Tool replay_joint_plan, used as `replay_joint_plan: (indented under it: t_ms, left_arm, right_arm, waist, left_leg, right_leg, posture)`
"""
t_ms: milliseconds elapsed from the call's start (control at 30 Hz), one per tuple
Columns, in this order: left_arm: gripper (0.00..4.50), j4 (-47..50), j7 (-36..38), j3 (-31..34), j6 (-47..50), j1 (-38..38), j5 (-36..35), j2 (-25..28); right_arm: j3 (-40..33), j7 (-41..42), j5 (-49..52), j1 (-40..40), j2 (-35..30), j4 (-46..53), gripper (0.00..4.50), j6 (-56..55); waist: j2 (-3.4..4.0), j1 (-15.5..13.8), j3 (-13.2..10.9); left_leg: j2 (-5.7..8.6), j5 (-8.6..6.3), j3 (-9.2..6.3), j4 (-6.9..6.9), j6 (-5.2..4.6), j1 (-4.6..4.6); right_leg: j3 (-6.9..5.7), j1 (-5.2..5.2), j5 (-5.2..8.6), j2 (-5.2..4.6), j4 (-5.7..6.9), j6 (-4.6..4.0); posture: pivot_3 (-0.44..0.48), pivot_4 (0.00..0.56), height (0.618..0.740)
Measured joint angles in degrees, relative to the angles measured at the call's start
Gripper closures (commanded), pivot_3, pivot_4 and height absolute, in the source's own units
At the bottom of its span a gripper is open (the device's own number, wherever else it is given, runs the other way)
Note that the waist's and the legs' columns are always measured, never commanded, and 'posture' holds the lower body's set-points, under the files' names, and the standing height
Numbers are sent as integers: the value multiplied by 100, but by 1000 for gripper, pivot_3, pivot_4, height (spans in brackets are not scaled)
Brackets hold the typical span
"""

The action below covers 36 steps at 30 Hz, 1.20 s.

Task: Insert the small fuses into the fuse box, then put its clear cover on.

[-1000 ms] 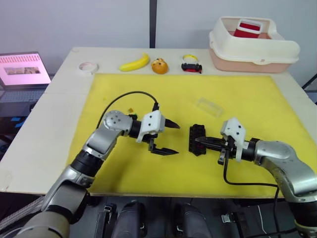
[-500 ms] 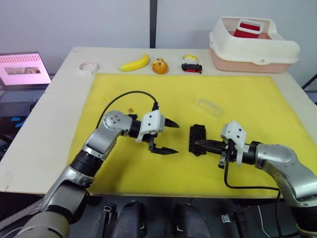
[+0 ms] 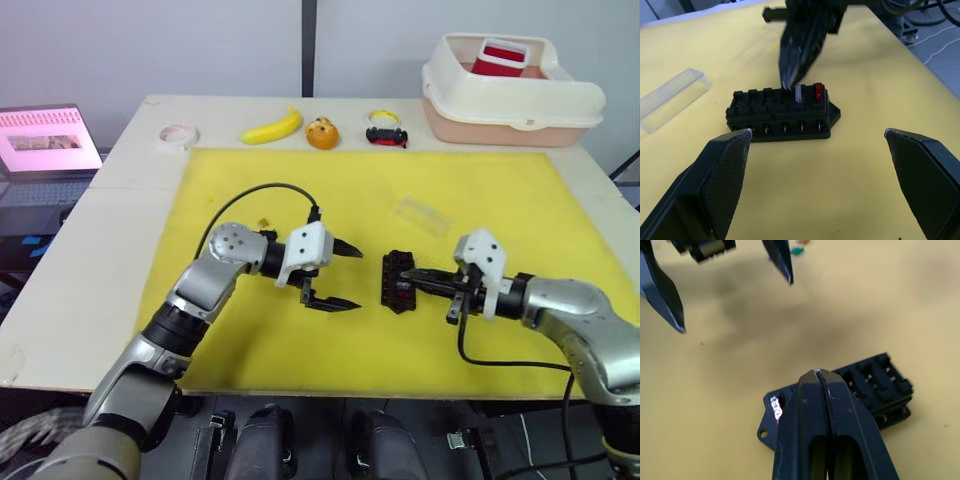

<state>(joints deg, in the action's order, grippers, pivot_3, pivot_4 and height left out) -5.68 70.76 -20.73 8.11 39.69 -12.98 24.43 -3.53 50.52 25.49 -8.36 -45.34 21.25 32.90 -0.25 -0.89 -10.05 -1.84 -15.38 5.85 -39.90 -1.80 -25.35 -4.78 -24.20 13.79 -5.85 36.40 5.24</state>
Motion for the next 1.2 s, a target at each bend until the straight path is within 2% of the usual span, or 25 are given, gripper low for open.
replay_joint_plan:
  t_ms: [200, 600, 767, 900, 1000, 1100, 1133, 1167, 1200]
  left_arm:
    - [0, -40, -1, 45, 0, 0, 1, 1]
    - [0, -89, -20, 128, 6, -4, 2, 1]
    - [0, 206, -119, 273, 384, -283, -107, 146]
    - [0, 946, -344, 997, 1298, -732, -724, 567]
    - [0, 1515, -591, 1614, 1978, -1239, -1203, 952]
    - [0, 1904, -826, 2462, 2578, -2199, -1597, 1527]
    - [0, 1962, -898, 2720, 2697, -2498, -1657, 1661]
    - [0, 2013, -978, 2974, 2773, -2795, -1715, 1775]
    - [0, 2045, -1046, 3239, 2815, -3081, -1765, 1859]
  right_arm:
    - [21, -7, -75, 185, -74, 130, 4484, -122]
    - [-12, 4, 30, 61, -74, 105, 4484, -4]
    - [-426, 21, 517, -123, -209, 256, 4484, 459]
    - [-1163, 173, 751, -147, -759, 329, 4484, 639]
    - [-1678, 416, 875, 105, -1071, 240, 3650, 696]
    - [-2308, 636, 837, 523, -1317, -212, 2212, 738]
    - [-2489, 678, 792, 648, -1380, -361, 1771, 725]
    - [-2643, 721, 729, 759, -1436, -483, 1137, 689]
    - [-2782, 751, 685, 844, -1458, -587, 737, 648]
  waist:
    - [-3, -2, 5]
    - [-3, 0, 5]
    - [-1, 9, 3]
    - [0, 11, 2]
    - [0, 13, 2]
    - [0, 19, 2]
    - [1, 19, 2]
    - [1, 18, 2]
    - [1, 15, 3]
  left_leg:
    - [0, 0, -3, 0, -1, 3]
    - [0, 0, -3, -1, 0, 3]
    - [-2, -1, -4, 0, -1, 1]
    - [-13, -4, -6, 2, -6, 1]
    - [-14, -4, -7, 2, -7, 1]
    - [-16, -4, -4, 4, -7, 2]
    - [-16, -6, -3, 4, -9, 4]
    - [-16, -6, -3, 4, -9, 4]
    - [-17, -6, -4, 4, -9, 4]
  right_leg:
    - [-1, 6, 0, 0, -2, 0]
    - [-1, 6, 0, 0, -2, 0]
    - [-1, 2, 0, 0, 0, 0]
    - [0, 0, 0, -2, -1, 0]
    - [1, 3, 0, -4, -3, 0]
    - [2, 2, 0, -3, -4, 0]
    - [2, 2, 0, -3, -4, 0]
    - [1, 1, 1, -3, -3, 0]
    - [1, 2, 1, -3, -4, -1]
  posture:
    - [0, 150, 740]
    - [0, 150, 740]
    - [0, 150, 740]
    - [0, 150, 740]
    - [0, 150, 740]
    - [0, 150, 740]
    - [0, 150, 740]
    - [0, 150, 740]
    - [0, 150, 740]
